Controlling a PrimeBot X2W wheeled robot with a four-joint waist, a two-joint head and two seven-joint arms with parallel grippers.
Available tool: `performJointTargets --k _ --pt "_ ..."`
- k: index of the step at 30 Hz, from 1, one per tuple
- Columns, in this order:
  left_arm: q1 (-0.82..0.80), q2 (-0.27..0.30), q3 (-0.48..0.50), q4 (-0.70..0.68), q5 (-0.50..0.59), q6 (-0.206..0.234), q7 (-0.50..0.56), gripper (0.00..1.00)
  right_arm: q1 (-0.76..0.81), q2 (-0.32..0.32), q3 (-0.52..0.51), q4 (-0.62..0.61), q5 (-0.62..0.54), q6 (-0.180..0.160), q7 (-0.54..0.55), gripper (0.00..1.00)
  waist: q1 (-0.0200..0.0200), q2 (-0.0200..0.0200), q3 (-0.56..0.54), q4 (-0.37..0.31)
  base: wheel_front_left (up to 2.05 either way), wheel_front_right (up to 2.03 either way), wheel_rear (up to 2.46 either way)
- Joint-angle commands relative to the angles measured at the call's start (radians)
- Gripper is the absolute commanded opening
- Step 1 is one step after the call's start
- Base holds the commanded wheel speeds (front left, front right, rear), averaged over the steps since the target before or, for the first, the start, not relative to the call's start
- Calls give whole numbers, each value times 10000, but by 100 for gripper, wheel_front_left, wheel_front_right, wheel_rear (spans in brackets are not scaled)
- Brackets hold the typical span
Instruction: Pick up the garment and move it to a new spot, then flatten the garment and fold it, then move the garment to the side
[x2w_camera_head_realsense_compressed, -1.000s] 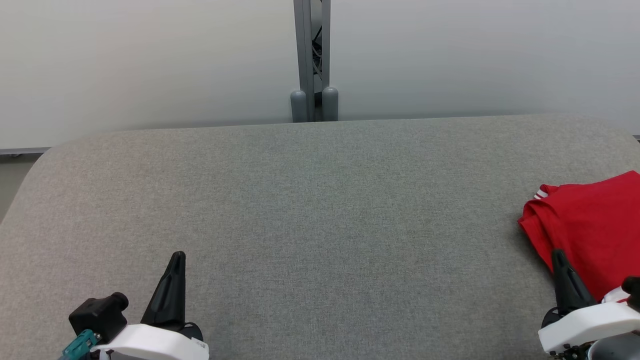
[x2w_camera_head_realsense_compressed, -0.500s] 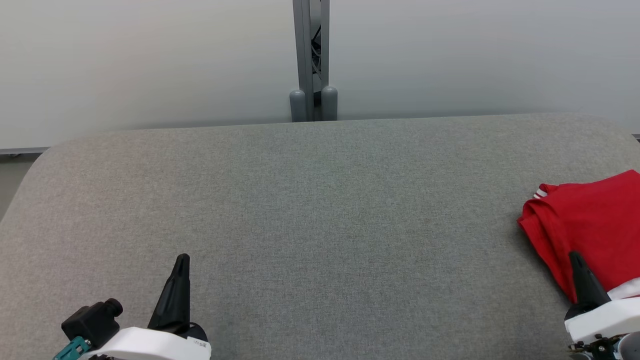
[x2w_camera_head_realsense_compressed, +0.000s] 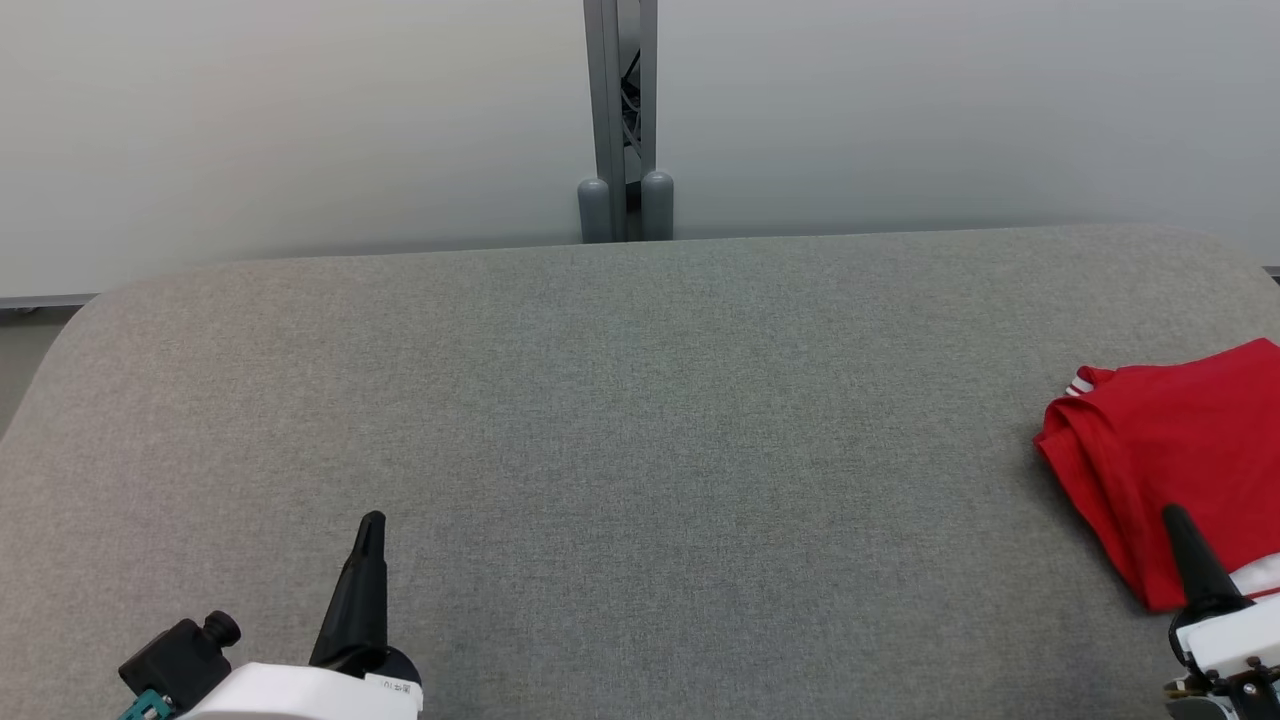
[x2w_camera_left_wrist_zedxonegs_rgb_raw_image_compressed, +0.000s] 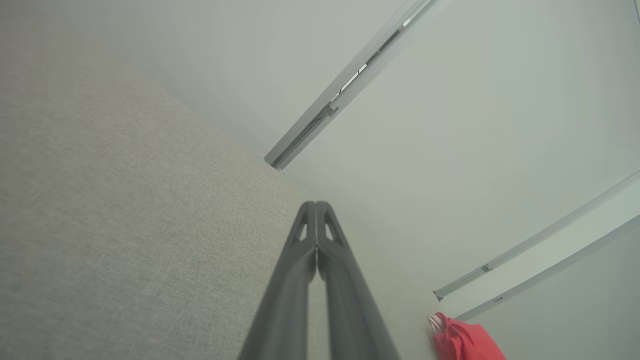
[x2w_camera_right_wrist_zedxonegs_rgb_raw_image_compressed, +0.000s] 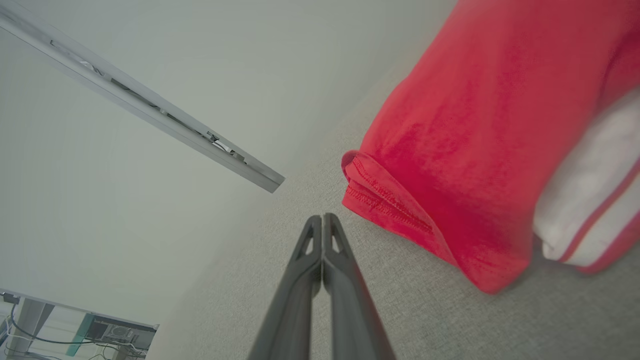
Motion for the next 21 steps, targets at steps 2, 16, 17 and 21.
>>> performJointTargets --k 2,16,17,21 --pt "-19 -26 119 -157 -331 -147 -42 0 -285 -124 -193 -57 452 -1 232 0 0 -1 3 -3 0 0 0" --pt "131 -349 254 -239 -1567 -508 -81 0 -429 -160 -817 113 2020 -1 1151 0 0 -1 19 -23 0 0 0" --pt "142 -368 263 -244 -1651 -534 -84 0 -442 -163 -860 123 2120 -1 1214 0 0 -1 20 -24 0 0 0" --pt "192 -456 296 -266 -1968 -633 -94 0 -468 -173 -1017 170 2532 -1 1447 0 0 -1 25 -30 0 0 0"
